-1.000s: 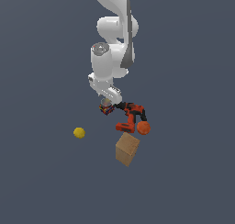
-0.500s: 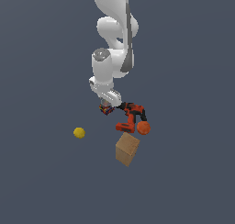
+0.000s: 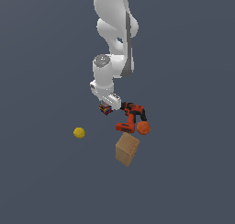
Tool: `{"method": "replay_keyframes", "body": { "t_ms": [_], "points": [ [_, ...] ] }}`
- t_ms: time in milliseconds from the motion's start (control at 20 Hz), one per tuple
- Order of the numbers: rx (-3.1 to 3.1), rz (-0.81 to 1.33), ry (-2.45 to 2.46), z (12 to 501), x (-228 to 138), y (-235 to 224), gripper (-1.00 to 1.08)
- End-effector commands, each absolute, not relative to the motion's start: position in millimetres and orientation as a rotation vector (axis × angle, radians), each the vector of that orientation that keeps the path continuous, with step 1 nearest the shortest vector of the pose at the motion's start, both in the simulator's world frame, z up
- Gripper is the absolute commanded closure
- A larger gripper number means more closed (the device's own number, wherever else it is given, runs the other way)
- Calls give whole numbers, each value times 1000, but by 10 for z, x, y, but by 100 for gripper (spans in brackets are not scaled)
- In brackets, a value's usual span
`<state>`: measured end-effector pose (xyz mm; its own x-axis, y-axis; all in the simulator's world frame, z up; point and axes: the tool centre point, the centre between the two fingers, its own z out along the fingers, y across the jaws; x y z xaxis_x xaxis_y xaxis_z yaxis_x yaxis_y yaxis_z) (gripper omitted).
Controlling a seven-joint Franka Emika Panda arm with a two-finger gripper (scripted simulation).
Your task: Pick up a designated object from a clutter of objects.
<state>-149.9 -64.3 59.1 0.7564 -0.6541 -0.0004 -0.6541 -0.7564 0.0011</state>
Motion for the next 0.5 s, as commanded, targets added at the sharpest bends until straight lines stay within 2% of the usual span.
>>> {"method": "replay_keyframes", "body": {
  "t_ms": [0,50,450],
  "points": [
    [2944,0,-1097,580,-1493,-643,-92],
    [2944,0,-1097,580,-1493,-643,108],
    [2944,0,-1097,580,-1493,-643,108]
  ]
}}
